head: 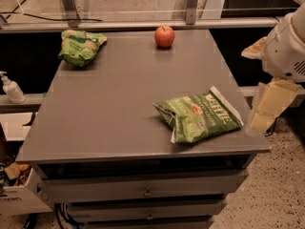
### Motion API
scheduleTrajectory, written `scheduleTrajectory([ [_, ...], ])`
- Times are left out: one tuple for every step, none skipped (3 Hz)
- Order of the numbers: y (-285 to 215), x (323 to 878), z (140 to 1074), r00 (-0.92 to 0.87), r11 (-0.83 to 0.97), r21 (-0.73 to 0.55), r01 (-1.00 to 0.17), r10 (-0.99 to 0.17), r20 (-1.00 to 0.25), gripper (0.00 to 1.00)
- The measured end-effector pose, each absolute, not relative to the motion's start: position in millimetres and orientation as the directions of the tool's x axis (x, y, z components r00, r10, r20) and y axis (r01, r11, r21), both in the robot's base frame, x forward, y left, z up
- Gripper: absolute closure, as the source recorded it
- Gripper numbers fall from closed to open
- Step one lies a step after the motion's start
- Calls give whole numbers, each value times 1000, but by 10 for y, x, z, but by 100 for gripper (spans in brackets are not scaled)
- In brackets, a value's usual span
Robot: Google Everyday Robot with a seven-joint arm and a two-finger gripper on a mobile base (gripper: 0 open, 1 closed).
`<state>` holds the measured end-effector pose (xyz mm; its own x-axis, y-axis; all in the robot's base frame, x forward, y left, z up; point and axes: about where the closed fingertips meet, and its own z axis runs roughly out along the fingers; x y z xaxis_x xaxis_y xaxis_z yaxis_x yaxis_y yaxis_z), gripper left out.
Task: Move green jalapeno chip bag near apple
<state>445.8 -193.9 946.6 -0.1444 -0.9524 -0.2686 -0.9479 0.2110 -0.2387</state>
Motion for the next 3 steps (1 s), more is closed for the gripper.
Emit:
scheduleTrajectory([
  [-1694, 4540, 9144, -72, 145, -231, -962, -952, -298, 0],
  [-1456, 4660, 8843, -17, 93, -221, -971, -946, -322, 0],
  [-1209, 4778, 8542, 29, 45, -208, -977, -941, -338, 0],
])
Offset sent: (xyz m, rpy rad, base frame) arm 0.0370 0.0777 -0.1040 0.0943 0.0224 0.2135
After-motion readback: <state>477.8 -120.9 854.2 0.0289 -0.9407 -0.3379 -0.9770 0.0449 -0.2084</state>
